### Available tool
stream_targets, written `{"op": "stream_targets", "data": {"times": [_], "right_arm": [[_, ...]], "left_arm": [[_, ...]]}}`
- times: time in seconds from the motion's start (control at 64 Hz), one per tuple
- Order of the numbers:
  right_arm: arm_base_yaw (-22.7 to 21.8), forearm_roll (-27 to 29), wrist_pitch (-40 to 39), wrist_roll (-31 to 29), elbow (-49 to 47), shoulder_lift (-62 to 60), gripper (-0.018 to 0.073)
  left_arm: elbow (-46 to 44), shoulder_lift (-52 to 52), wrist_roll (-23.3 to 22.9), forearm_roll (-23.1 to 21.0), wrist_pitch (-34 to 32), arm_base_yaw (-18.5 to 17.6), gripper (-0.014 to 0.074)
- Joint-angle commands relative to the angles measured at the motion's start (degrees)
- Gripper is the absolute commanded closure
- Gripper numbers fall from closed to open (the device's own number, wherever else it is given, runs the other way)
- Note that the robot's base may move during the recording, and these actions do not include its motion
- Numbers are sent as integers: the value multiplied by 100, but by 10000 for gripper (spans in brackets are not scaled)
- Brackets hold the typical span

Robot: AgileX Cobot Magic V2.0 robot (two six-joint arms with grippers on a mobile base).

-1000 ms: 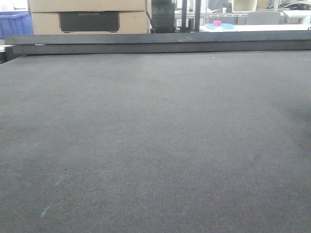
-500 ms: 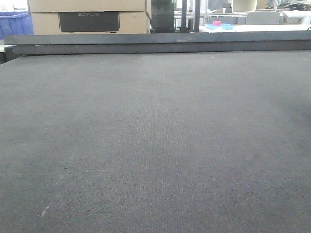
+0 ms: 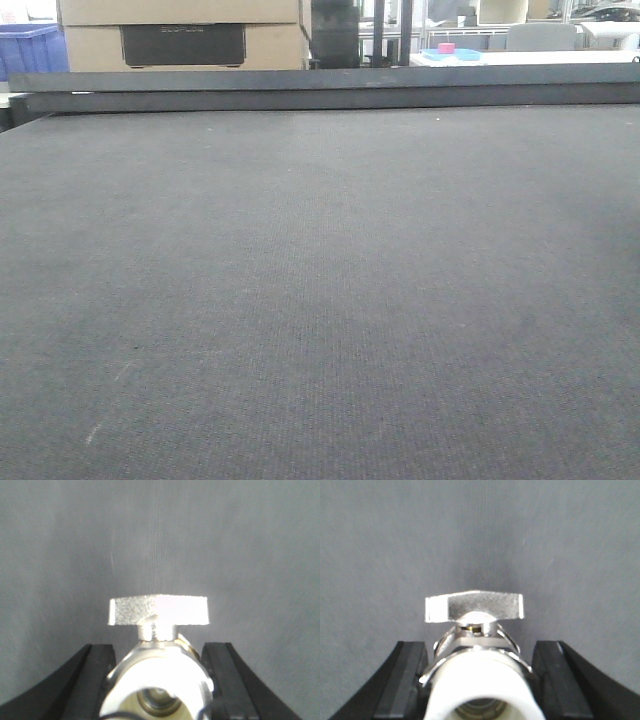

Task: Place valve from conveyor to right shelf box
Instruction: 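Close both grippers on the valve bodies below the butterfly handles, then lift both held valves up off the conveyor belt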

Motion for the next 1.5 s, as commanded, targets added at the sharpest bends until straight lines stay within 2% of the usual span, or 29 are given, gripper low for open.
{"op": "stream_targets", "data": {"times": [0.0,0.141,0.438,1.484], "right_arm": [[-45,-22,-496,9,-15,-355,721],[-45,-22,-774,9,143,-729,721],[-45,-22,-766,9,279,-1173,721],[-45,-22,-740,9,279,-1171,721]], "left_arm": [[-23,-433,3,-45,-364,16,707],[-23,-904,3,-45,-416,16,707],[-23,-1433,3,-45,-416,16,707],[-23,-1445,3,-13,-416,16,707]]}}
